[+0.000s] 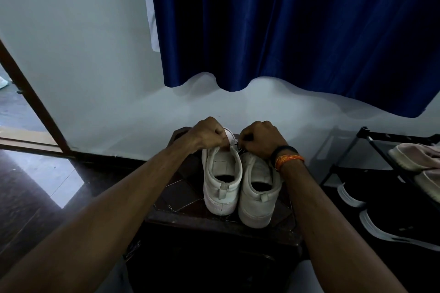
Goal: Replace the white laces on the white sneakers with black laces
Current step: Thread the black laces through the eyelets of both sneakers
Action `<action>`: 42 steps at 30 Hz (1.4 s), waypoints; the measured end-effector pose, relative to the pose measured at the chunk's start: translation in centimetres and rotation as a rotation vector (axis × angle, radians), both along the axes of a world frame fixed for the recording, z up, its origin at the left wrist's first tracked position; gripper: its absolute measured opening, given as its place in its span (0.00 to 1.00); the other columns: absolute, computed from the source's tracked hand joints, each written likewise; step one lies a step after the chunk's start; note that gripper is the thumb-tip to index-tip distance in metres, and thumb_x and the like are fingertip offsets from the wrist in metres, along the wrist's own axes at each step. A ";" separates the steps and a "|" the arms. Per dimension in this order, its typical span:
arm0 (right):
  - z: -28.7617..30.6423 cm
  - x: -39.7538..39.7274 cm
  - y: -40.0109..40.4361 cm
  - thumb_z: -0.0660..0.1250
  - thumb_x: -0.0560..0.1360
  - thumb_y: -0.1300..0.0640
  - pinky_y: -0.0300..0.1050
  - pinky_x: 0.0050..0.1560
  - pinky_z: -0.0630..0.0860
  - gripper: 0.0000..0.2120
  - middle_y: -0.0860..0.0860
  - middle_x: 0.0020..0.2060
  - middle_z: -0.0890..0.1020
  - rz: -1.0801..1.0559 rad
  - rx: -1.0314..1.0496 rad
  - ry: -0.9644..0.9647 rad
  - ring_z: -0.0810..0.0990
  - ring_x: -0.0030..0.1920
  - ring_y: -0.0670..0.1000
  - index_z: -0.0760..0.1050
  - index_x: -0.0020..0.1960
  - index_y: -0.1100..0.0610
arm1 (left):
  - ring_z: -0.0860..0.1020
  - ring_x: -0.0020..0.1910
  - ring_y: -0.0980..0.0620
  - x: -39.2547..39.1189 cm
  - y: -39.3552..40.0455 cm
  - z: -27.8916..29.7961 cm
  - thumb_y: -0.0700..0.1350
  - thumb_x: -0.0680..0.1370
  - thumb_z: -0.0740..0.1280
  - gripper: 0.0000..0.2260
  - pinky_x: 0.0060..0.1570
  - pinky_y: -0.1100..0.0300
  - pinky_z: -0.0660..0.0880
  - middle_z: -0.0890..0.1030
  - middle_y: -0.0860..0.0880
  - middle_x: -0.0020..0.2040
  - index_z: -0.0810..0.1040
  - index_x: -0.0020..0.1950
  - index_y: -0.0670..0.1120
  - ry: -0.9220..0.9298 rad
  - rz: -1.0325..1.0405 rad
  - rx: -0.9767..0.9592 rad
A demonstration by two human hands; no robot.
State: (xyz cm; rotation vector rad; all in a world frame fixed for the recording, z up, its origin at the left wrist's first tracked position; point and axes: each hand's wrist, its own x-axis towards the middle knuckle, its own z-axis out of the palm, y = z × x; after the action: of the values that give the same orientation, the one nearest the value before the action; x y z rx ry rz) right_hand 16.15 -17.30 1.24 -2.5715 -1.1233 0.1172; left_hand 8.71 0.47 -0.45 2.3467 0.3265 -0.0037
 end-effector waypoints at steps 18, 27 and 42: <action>-0.2 0.0 0.5 0.71 0.72 0.65 0.45 0.52 0.79 0.08 0.51 0.41 0.86 -0.056 0.103 0.109 0.82 0.48 0.53 0.86 0.44 0.55 | 0.78 0.37 0.64 0.0 -0.8 -0.5 0.36 0.71 0.77 0.04 0.37 0.78 0.71 0.82 0.57 0.38 0.87 0.43 0.43 -0.185 -0.005 -0.004; 0.1 0.3 0.5 0.71 0.74 0.67 0.49 0.57 0.80 0.09 0.53 0.46 0.86 -0.081 0.093 0.183 0.83 0.51 0.54 0.87 0.49 0.57 | 0.76 0.35 0.63 0.2 -0.7 0.2 0.33 0.72 0.70 0.08 0.32 0.77 0.68 0.81 0.56 0.38 0.85 0.46 0.43 -0.126 -0.145 0.116; 1.0 -0.9 2.8 0.72 0.72 0.63 0.41 0.55 0.79 0.15 0.49 0.48 0.86 0.003 0.182 0.229 0.83 0.50 0.49 0.85 0.56 0.53 | 0.84 0.47 0.52 -1.1 2.4 2.0 0.35 0.71 0.73 0.05 0.54 0.53 0.81 0.86 0.51 0.41 0.85 0.41 0.45 -0.144 0.017 -0.106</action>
State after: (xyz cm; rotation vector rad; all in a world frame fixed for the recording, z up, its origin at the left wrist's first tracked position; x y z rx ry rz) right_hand 15.28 -14.45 2.27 -2.3276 -1.0034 0.2890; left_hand 7.58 2.83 1.57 2.2248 0.2688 0.1526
